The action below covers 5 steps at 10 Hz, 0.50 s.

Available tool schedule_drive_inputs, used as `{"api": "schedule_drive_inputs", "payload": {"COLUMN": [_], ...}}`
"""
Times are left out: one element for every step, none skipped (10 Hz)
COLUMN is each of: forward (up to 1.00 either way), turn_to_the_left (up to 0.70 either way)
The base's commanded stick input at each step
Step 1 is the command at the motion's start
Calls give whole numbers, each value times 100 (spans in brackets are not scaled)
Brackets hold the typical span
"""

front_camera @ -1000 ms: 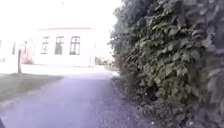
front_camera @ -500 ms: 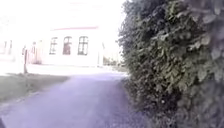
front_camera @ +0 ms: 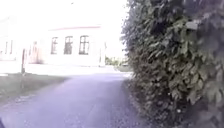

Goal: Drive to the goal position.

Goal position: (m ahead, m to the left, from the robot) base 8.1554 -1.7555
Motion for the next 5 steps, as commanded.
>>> {"api": "schedule_drive_inputs", "payload": {"forward": [62, 62, 62, 62, 62], "turn_to_the_left": [0, 0, 0, 0, 8]}}
